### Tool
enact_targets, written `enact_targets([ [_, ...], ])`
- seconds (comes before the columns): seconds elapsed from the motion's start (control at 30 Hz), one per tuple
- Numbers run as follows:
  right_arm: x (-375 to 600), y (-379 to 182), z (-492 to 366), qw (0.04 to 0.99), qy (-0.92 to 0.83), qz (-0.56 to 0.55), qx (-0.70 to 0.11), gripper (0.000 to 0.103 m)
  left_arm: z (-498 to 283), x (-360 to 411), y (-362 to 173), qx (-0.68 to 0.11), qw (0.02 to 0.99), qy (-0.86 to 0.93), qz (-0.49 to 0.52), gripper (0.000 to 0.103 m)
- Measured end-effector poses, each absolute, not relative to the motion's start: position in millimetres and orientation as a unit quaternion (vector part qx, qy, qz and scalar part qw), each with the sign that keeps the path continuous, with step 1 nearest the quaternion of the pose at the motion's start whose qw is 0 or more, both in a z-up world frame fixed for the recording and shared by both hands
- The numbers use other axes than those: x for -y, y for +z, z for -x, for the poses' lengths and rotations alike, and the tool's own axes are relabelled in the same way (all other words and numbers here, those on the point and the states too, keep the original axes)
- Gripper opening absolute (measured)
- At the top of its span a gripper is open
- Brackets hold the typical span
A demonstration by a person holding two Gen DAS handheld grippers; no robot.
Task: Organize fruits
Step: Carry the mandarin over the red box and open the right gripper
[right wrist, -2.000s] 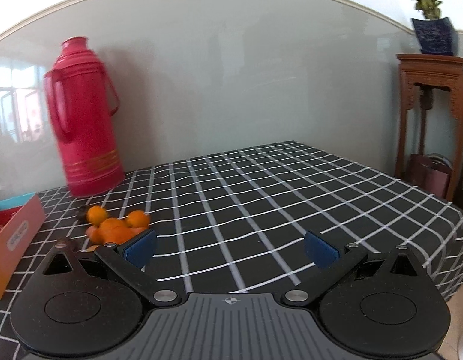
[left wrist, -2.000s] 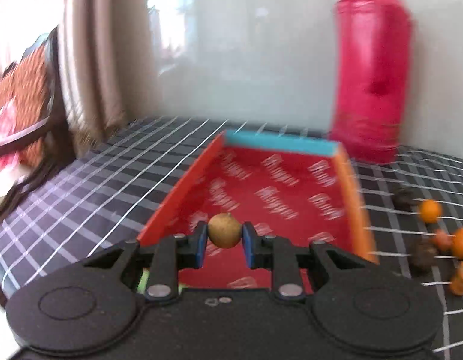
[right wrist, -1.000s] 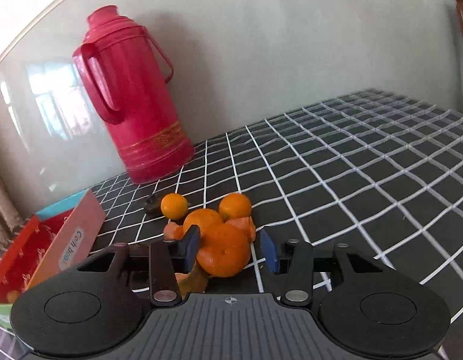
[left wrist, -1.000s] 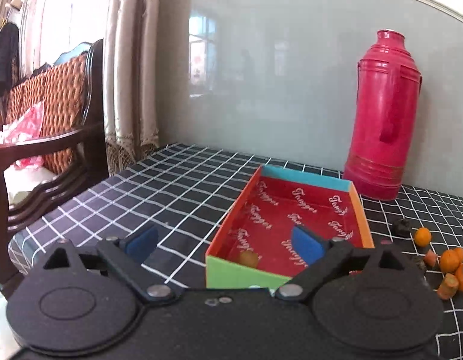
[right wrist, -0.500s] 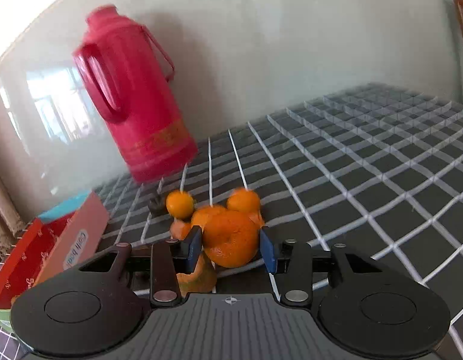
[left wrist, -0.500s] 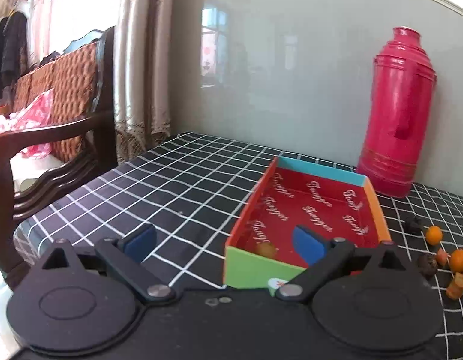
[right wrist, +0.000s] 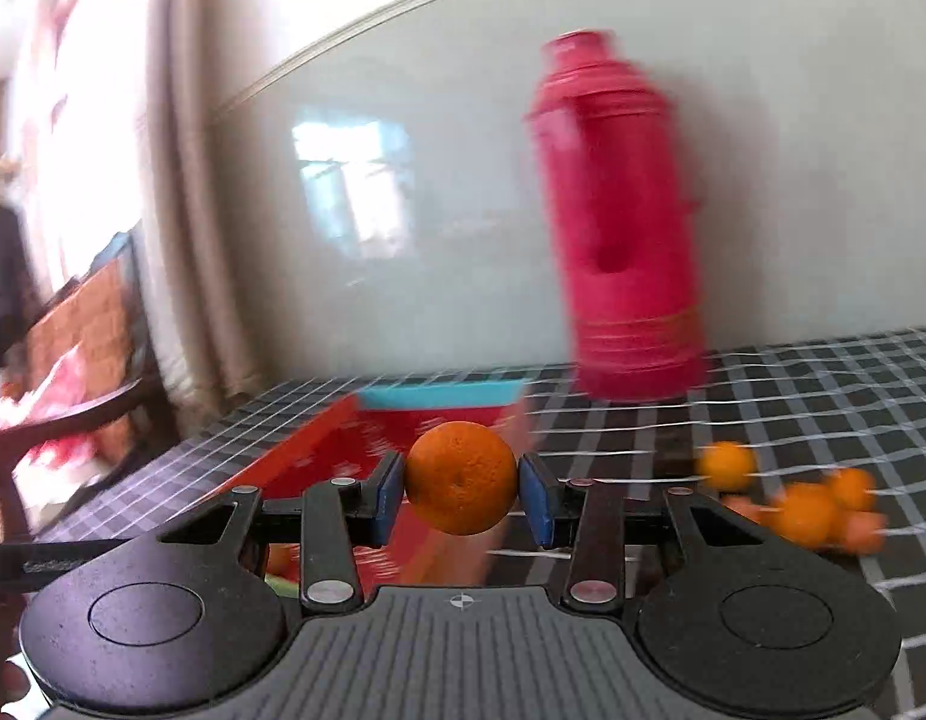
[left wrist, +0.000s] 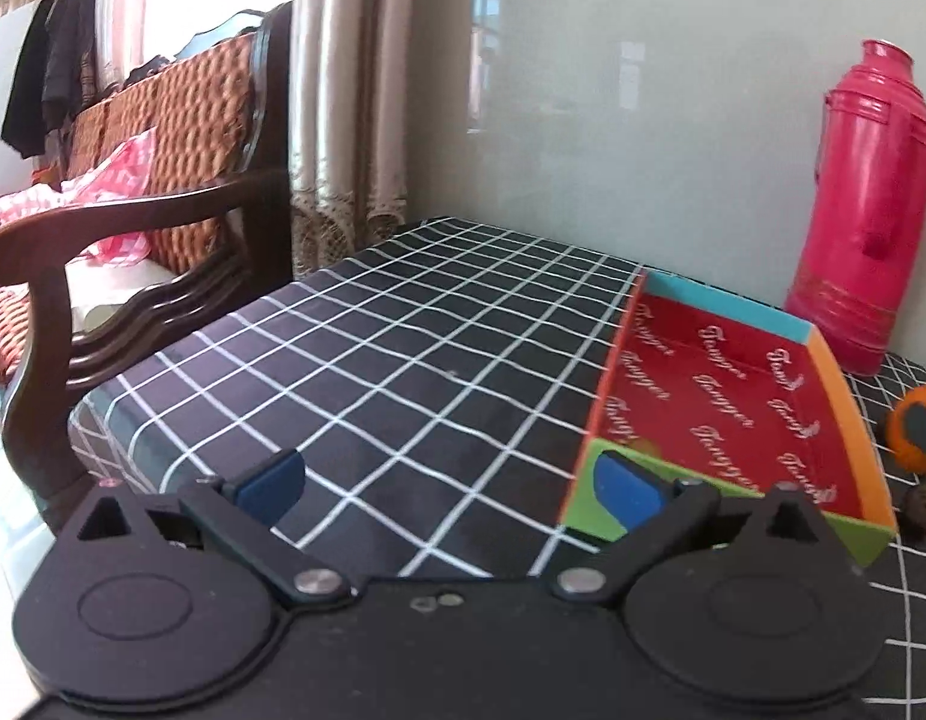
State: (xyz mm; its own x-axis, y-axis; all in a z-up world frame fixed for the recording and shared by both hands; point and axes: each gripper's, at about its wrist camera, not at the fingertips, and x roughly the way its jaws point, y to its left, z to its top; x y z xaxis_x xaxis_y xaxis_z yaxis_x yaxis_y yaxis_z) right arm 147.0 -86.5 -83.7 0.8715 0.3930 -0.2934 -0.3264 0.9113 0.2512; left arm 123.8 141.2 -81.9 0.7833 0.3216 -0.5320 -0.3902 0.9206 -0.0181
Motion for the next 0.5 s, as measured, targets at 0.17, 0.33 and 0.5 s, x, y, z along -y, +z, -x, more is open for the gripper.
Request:
enact_targets([
  [0.17,49,-95,-151,0.955,0.216,-0.062,-0.195,0.042,-117,-154,-82,-0.268,0.939,0.202,0.072,0.097],
  [0.33,45,-93,-143,0.964,0.206,-0.055,-0.161,0.09,-116,-157,-80,-0.263,0.94,0.205,0.07,0.097],
  [0.5,73,-83,-130,0.979,0.147,-0.07,-0.122,0.099,-117,-147,-76,-0.253,0.945,0.198,0.063,0.097],
])
